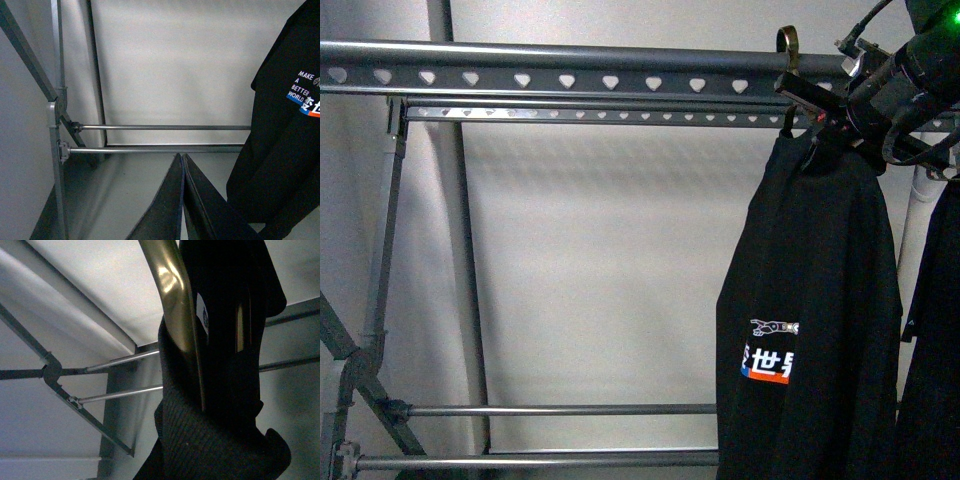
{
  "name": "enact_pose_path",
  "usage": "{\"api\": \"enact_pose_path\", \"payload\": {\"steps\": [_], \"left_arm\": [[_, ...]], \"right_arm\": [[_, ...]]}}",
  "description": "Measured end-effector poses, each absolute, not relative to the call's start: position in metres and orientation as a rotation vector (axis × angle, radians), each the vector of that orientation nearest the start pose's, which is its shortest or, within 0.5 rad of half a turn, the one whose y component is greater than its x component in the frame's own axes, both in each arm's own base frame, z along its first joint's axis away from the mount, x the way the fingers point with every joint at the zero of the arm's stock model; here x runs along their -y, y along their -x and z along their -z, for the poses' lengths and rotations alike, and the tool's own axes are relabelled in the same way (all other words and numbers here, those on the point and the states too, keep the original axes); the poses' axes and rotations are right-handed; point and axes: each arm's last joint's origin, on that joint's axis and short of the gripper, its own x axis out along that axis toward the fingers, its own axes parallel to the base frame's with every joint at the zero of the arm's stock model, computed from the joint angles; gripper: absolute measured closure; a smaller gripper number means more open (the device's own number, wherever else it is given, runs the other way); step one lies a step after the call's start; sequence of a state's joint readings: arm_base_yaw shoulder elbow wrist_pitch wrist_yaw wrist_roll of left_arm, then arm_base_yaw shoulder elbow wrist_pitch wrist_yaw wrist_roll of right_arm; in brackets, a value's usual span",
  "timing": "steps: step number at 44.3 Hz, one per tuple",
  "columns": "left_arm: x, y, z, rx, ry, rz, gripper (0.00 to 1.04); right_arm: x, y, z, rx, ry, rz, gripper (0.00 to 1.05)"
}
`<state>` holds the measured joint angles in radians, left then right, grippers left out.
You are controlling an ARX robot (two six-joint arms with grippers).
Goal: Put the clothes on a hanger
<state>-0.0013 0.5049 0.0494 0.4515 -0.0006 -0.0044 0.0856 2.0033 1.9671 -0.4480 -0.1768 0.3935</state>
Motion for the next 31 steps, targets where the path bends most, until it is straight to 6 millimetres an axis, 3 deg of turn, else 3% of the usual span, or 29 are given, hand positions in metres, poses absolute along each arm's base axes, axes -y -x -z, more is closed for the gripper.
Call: {"api": "enact_pose_path", "payload": {"steps": [9,13,17,26,31], "left_arm": [[0.0,-0.126,-0.171,0.01,0.003,0.003,1.01],[0.0,-0.123,-0.172,0.019,0.002,0.001,1.01],[0.0,-0.121,-0.173,0.023,0.002,0.001,1.01],[0.0,-0.116,-0.173,0.023,0.002,0.001,1.01],[0.0,-0.114,-0.173,0.022,0.002,0.0,1.01]], "right_arm": [[-0.046,-0.463,-0.325,-0.537,-0.412,-0.155,1.01],[-0.048,-0.457,-0.303,-0.559,-0.418,-0.173,1.01],[-0.048,-0.449,-0.297,-0.546,-0.411,-0.178,1.01],[-0.041,-0.426,-0.292,-0.39,-0.31,-0.122,0.68],[-0.029,-0.402,-0.308,-0.225,-0.261,-0.093,0.5]]}}
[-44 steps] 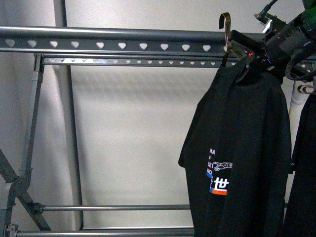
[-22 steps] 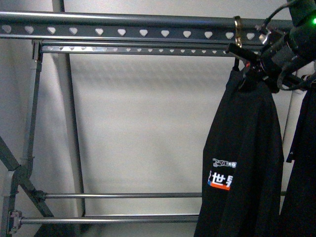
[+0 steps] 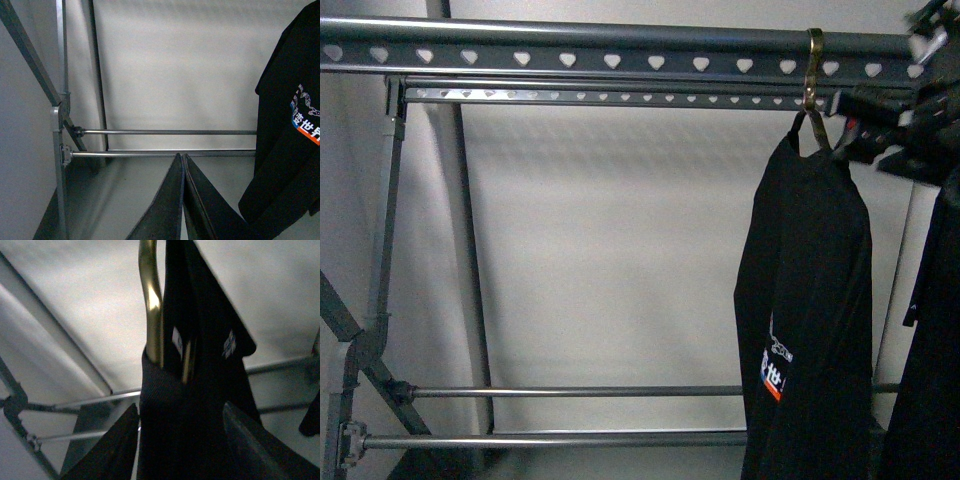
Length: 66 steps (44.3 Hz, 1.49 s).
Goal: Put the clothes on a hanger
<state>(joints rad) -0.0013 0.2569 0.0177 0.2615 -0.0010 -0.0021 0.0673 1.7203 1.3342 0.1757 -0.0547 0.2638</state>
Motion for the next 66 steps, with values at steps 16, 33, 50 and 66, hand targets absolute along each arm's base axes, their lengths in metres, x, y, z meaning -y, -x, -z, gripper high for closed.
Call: {"api": "enact_pose_path", "payload": {"steps": [16,33,50,66], "left_arm": [[0.0,-0.107,-0.172,0.022,0.002,0.0,1.01],[0.0,-0.097,-0.17,0.017,0.002,0.001,1.01],[0.0,-0.097,-0.17,0.016,0.002,0.001,1.01],[0.0,-0.097,-0.17,0.016,0.002,0.001,1.01]], "right_arm": [[-0.022,-0.208,-0.351,0.259,-0.095,-0.099,0.1],[-0.012,-0.11,-0.236,-0.007,-0.005,-0.008,0.82],[0.0,-0.098,-0.198,-0.003,-0.001,-0.002,1.02],[0.0,-0.098,-0.179,-0.003,-0.001,-0.002,1.02]]}}
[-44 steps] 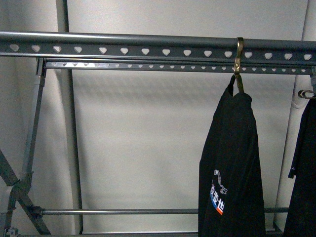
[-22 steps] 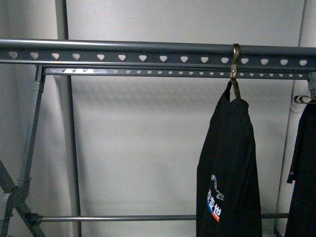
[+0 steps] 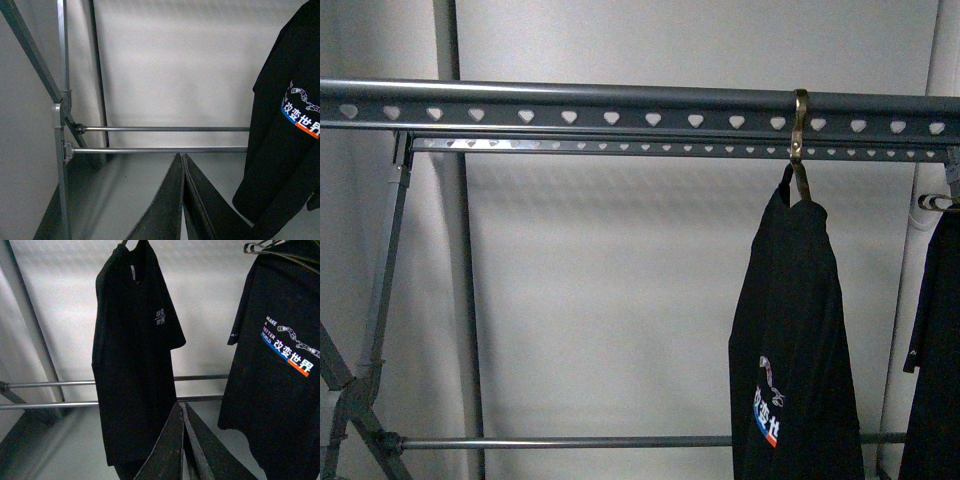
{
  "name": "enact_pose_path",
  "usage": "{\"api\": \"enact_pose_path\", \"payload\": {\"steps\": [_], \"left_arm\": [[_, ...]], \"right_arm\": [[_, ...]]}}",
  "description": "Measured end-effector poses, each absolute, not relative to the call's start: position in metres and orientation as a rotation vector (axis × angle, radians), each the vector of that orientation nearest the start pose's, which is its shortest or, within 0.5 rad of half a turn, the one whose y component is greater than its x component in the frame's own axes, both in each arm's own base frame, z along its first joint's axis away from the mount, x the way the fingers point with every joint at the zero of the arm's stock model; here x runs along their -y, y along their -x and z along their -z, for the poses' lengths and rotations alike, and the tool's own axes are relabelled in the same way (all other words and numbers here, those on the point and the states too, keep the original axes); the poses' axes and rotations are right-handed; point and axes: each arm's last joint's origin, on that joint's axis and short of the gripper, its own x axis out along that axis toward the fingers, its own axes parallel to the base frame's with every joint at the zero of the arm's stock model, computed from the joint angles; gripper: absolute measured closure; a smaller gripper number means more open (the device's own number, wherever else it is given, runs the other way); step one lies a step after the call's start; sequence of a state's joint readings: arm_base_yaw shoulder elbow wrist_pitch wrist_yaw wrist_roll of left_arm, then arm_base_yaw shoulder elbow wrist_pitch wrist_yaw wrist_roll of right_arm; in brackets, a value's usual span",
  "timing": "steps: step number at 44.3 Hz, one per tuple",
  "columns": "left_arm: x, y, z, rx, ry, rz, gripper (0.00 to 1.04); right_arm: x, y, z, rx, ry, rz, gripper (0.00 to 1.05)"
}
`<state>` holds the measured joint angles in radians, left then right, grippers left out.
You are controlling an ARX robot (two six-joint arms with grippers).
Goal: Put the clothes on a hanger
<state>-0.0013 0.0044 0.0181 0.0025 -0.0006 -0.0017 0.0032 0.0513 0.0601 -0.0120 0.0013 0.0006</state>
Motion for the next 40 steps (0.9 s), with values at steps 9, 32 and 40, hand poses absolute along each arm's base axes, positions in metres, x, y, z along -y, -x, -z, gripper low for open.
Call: {"api": "enact_pose_path", "payload": {"steps": [9,32,40], "left_arm": [[0.0,-0.097,-0.17,0.017,0.002,0.0,1.01],[0.0,-0.097,-0.17,0.017,0.002,0.001,0.44],[0.0,-0.097,-0.17,0.017,0.002,0.0,0.17]], "right_arm": [[0.0,-0.097,-0.168,0.003,-0.001,-0.002,1.02],[0.0,-0.098,-0.165,-0.002,0.0,-0.001,0.61],[0.0,-0.098,-0.165,-0.002,0.0,-0.002,0.34]]}}
